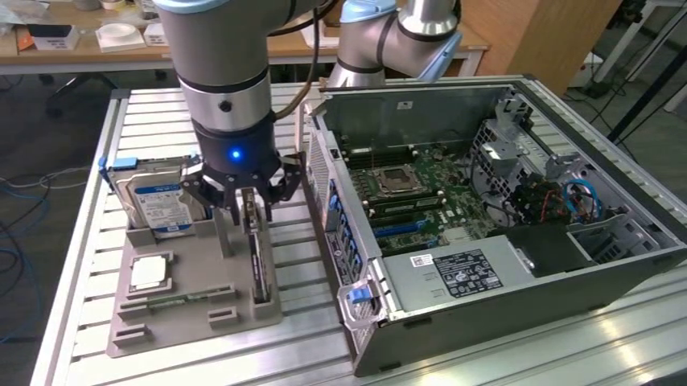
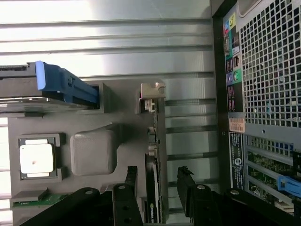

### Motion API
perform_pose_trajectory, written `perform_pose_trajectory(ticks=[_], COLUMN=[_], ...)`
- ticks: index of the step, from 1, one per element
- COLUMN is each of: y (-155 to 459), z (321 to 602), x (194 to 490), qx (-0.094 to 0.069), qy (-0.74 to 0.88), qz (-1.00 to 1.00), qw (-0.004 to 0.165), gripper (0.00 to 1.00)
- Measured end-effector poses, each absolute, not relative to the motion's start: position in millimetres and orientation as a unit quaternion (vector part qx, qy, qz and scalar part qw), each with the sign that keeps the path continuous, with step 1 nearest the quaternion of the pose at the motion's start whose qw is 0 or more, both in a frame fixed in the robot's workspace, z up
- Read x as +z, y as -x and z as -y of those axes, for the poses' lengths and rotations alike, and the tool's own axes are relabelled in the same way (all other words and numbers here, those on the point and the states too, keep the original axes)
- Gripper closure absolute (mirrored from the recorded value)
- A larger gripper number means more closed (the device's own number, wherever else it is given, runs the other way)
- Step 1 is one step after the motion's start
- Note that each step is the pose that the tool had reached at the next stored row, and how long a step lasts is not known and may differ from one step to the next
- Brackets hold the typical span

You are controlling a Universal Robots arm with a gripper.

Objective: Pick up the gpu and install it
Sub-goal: 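Pick up the gpu and move the gpu toward the slot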

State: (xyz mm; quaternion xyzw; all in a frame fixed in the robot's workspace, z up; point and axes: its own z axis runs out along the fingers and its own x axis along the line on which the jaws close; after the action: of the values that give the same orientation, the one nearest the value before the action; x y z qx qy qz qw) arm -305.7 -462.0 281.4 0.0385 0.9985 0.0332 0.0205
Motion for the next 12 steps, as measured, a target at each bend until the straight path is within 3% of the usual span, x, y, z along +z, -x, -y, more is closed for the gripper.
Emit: perform_pose_trajectory(ticks=[12], y=[306], z=[488], x=[281], qx=[0.033], qy=[-0.039], qz=[-0.998], qw=[0.020], gripper=[0.53])
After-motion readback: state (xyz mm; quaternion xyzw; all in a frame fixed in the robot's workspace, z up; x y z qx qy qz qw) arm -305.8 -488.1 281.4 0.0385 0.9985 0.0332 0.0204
